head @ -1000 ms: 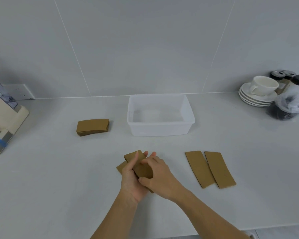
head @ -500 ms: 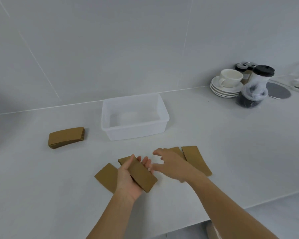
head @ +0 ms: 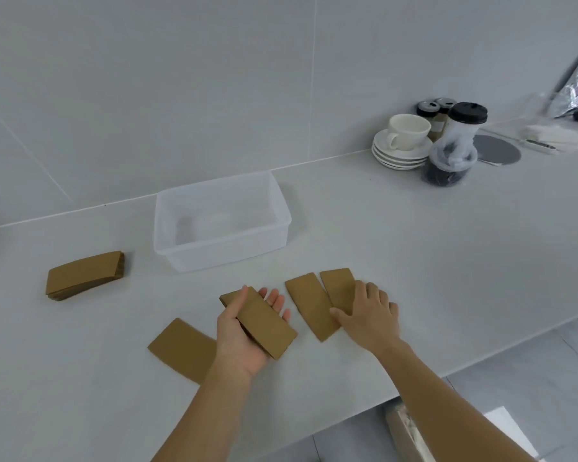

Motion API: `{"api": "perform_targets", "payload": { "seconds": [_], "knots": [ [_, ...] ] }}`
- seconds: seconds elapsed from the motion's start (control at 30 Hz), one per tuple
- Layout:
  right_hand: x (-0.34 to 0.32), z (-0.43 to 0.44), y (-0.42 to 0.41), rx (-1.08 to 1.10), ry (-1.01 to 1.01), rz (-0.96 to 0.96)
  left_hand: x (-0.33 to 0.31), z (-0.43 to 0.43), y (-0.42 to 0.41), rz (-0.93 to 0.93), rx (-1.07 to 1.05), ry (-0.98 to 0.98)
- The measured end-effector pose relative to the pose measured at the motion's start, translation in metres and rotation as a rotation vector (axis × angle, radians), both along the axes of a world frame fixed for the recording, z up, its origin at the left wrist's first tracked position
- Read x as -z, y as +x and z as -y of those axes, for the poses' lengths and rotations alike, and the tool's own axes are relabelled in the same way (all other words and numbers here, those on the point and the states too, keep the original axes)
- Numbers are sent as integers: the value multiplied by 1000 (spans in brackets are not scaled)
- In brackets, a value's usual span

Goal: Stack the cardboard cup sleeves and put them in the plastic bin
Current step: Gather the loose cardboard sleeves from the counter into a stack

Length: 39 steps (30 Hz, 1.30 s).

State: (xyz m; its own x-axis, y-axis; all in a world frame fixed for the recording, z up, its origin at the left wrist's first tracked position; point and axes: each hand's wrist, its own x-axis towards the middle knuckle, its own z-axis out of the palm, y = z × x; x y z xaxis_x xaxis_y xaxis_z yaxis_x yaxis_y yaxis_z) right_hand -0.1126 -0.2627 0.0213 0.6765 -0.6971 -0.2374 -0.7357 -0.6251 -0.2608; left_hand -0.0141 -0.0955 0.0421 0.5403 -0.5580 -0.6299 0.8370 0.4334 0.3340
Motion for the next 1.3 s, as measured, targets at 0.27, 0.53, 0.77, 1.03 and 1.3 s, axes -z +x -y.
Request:
{"api": "perform_targets", "payload": {
  "seconds": [0.27,0.53,0.77,1.03,1.3],
  "knots": [
    [-5,6,-5,-61,-47,56,5,16,-8,-13,23,26],
    [-3,10,-5,-155,-84,-20,3,27,-14,-4,40,29],
    [-2,9,-3,-145,-121,-5,6,25,-14,-1,33,27],
    [-11,15,0,-3,38,180,6,26,-12,-8,14,34],
    [-50,-4,16,-16,367,425,0,32,-8,10,6,-57]
  ]
}}
